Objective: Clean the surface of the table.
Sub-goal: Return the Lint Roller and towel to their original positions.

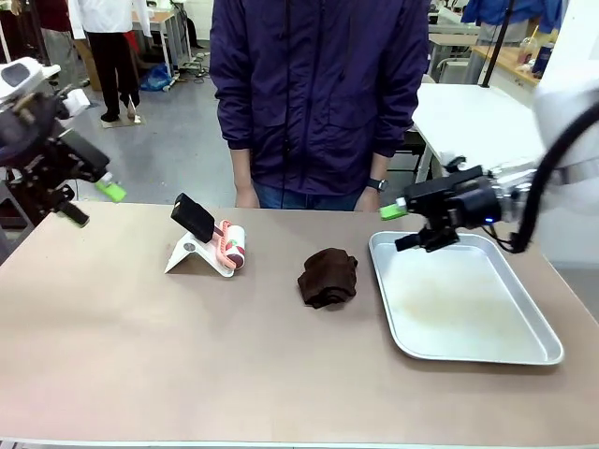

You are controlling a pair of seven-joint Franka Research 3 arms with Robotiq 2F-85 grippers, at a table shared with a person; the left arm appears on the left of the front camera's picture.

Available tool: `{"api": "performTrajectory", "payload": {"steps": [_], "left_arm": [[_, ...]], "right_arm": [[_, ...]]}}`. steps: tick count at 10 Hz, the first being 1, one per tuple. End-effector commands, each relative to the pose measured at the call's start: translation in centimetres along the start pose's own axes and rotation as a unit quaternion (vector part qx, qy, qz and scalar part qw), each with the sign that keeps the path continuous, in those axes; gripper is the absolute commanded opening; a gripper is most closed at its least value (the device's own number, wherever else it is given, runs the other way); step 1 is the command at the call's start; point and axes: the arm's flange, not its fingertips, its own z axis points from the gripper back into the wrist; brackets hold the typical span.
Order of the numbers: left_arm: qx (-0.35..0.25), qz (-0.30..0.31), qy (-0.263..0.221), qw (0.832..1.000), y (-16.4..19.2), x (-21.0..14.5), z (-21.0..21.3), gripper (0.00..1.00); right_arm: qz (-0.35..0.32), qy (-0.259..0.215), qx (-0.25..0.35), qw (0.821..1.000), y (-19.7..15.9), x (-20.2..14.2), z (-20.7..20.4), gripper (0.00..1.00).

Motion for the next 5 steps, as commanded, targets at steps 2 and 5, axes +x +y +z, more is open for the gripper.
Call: {"api": "performTrajectory", "payload": {"steps": [2,5], "left_arm": [[-0.058,-0.02,0.002,0.998,2.5,-4.2,0.6,1.0],[-0.083,-0.003,-0.002,0.997,4.6,-6.5,0.7,1.0]], "right_arm": [[-0.018,-0.015,0.098,0.995,-1.2,-3.9,5.0,1.0],[0.003,-0.017,0.164,0.986,-2.5,-6.8,7.7,1.0]]}}
